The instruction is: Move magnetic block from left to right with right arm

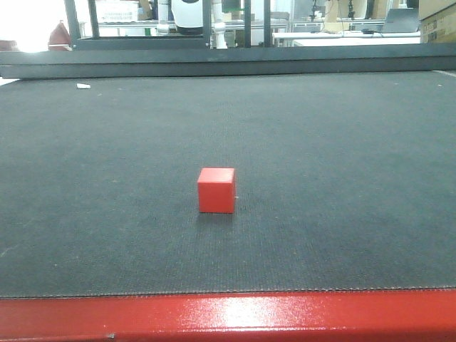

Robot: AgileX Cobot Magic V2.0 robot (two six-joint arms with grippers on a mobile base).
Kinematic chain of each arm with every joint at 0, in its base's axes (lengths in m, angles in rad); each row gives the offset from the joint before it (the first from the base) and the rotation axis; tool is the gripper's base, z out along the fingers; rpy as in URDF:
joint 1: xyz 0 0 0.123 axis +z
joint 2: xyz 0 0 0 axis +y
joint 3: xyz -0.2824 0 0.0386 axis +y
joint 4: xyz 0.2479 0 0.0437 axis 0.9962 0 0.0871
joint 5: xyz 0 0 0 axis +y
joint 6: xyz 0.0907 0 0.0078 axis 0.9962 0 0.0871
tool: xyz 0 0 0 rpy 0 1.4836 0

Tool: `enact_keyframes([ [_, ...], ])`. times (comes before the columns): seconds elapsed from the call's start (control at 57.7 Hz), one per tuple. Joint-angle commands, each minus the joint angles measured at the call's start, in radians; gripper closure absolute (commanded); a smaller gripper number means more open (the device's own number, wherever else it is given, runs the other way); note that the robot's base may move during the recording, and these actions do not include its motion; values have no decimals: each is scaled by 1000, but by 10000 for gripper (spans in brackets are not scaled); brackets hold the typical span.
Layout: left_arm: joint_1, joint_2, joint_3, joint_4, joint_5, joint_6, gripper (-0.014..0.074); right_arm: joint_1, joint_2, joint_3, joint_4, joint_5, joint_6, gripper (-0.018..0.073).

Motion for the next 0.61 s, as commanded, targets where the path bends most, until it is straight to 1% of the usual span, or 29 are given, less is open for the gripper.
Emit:
enact_keyframes([
  [0.0,-7,-12,11,-9,-83,0,722,-4,-21,0,-2,-90,-6,484],
  [0.589,-7,-12,11,-9,-83,0,722,-4,-21,0,-3,-90,-6,484],
])
